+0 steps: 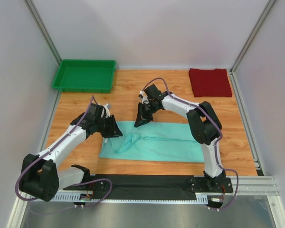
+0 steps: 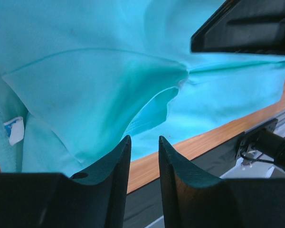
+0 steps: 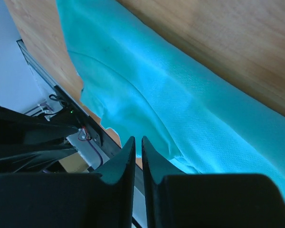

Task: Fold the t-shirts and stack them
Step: Fold the tshirt

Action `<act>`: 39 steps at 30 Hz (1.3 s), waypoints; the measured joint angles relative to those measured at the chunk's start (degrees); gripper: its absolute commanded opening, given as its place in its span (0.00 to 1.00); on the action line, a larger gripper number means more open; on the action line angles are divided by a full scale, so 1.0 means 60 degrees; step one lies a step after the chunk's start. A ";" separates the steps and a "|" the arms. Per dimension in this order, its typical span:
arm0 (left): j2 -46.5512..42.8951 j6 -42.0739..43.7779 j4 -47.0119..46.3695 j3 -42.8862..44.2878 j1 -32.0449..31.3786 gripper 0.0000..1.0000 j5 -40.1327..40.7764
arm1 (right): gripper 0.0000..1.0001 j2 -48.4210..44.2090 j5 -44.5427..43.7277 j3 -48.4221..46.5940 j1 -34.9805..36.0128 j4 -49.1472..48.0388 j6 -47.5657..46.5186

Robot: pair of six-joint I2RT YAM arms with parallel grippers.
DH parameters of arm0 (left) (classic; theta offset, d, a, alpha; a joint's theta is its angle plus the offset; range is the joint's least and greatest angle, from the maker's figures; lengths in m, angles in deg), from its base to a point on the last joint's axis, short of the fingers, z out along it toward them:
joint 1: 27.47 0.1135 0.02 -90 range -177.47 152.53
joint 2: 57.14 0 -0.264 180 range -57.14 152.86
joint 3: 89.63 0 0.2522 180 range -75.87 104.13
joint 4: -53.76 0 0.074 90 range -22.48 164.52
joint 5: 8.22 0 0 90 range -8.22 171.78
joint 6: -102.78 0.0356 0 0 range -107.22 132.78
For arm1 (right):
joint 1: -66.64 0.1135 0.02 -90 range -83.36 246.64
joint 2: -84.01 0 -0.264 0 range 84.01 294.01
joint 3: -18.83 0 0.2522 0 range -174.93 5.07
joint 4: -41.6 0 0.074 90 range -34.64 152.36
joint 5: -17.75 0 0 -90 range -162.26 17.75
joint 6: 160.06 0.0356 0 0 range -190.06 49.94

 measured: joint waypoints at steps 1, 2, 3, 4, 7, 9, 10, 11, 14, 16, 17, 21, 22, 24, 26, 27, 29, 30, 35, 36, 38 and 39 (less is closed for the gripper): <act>-0.0018 0.0000 0.0011 0.0153 0.0004 0.38 0.0073 | 0.11 0.0076 0.0117 0.0018 0.0051 -0.0022 0.0091; -0.0022 0.0000 0.0015 0.0280 0.0011 0.38 0.0157 | 0.11 0.0120 0.0222 0.0069 0.0113 -0.0040 0.0178; -0.0018 -0.0007 0.0029 0.0375 0.0011 0.38 0.0229 | 0.12 0.0127 0.0324 0.0171 0.0178 -0.0087 0.0244; -0.0018 -0.0018 0.0044 0.0419 0.0018 0.39 0.0273 | 0.12 0.0127 0.0390 0.0237 0.0226 -0.0102 0.0291; -0.0015 -0.0062 0.0117 0.0441 0.0018 0.39 0.0368 | 0.12 0.0124 0.0535 0.0495 0.0390 -0.0160 0.0350; -0.0011 -0.0073 0.0171 0.0441 0.0018 0.39 0.0412 | 0.12 0.0124 0.0652 0.0721 0.0466 -0.0251 0.0375; -0.0007 -0.0073 0.0175 0.0441 0.0018 0.39 0.0433 | 0.12 0.0124 0.0692 0.0852 0.0503 -0.0270 0.0375; 0.0000 -0.0076 0.0178 0.0441 0.0018 0.39 0.0444 | 0.12 0.0120 0.0739 0.0976 0.0528 -0.0270 0.0375; 0.0011 -0.0102 0.0186 0.0441 0.0018 0.39 0.0474 | 0.12 0.0076 0.0765 0.1446 0.0568 -0.0291 0.0361; 0.0011 -0.0131 0.0197 0.0441 0.0018 0.39 0.0477 | 0.12 -0.0026 0.0790 0.1821 0.0568 -0.0280 0.0331; 0.0011 -0.0142 0.0211 0.0441 0.0018 0.39 0.0481 | 0.12 -0.0124 0.0809 0.2055 0.0568 -0.0335 0.0302; 0.0007 -0.0142 0.0299 0.0441 0.0018 0.42 0.0510 | 0.13 -0.0579 0.0790 0.2801 0.0565 -0.0171 0.0066; 0.0007 -0.0142 0.0361 0.0441 0.0018 0.44 0.0525 | 0.13 -0.0659 0.0732 0.2874 0.0565 -0.0029 -0.0062; 0.0007 -0.0142 0.0455 0.0441 0.0018 0.46 0.0565 | 0.15 -0.0816 0.0568 0.2881 0.0550 0.0251 -0.0339; 0.0007 -0.0157 0.0463 0.0441 0.0018 0.45 0.0583 | 0.17 -0.0965 0.0379 0.2743 0.0535 0.0605 -0.0601; 0.0011 -0.0222 0.0441 0.0430 0.0018 0.43 0.0576 | 0.19 -0.1024 0.0233 0.2557 0.0521 0.0827 -0.0732; 0.0095 -0.0390 0.0353 0.0386 0.0018 0.41 0.0543 | 0.28 -0.1180 -0.0135 0.2124 0.0455 0.1217 -0.1035; 0.0186 -0.0481 0.0302 0.0375 0.0011 0.43 0.0535 | 0.31 -0.1300 -0.0372 0.1909 0.0397 0.1413 -0.1151; 0.1126 -0.1410 0.0404 0.0455 -0.0335 0.67 0.1348 | 0.59 -0.1974 -0.2579 0.0718 0.0098 0.2732 -0.2120; 0.1351 -0.1621 0.0623 0.0630 -0.0590 0.70 0.1756 | 0.61 -0.2073 -0.3067 0.0561 0.0055 0.2907 -0.2288; 0.1902 -0.2076 0.1137 0.1290 -0.1220 0.84 0.2517 | 0.64 -0.2350 -0.4244 0.0408 -0.0018 0.3308 -0.2710; 0.2146 -0.2269 0.1282 0.1614 -0.1421 0.87 0.2732 | 0.65 -0.2459 -0.4703 0.0404 -0.0062 0.3493 -0.2881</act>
